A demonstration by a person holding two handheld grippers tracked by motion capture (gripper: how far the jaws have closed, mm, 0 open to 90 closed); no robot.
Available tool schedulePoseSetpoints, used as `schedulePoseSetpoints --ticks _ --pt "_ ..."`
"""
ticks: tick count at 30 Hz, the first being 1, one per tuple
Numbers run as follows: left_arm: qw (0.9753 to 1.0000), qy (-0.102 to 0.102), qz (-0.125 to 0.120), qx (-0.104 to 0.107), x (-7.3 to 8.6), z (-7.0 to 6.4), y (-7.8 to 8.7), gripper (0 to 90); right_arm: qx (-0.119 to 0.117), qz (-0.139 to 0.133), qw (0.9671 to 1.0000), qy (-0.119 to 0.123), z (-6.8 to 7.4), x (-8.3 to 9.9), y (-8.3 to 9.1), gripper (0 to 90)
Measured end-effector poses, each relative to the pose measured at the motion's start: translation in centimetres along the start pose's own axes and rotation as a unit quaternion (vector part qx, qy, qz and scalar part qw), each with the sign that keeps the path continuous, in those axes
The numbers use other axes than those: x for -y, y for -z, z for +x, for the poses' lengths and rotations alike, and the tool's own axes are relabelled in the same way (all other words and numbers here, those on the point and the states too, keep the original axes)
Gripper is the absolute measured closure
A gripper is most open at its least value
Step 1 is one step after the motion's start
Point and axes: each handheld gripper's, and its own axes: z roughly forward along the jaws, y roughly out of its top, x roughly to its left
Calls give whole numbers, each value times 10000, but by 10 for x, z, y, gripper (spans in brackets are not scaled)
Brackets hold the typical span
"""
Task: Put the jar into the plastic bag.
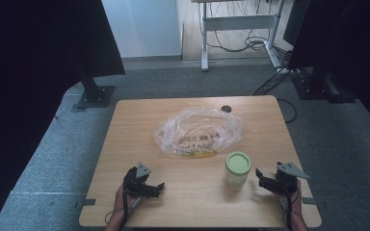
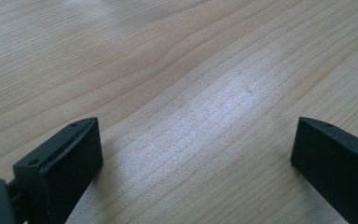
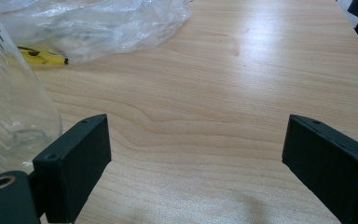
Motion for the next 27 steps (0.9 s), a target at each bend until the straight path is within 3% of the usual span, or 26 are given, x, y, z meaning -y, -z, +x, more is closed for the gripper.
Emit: schedulePoseSetpoints --ticks 22,27 --pt "10000 7 6 5 0 0 0 17 40 -58 10000 -8 0 0 1 66" --pt "10000 15 10 13 0 0 0 16 49 -140 9998 -111 -2 1 3 65"
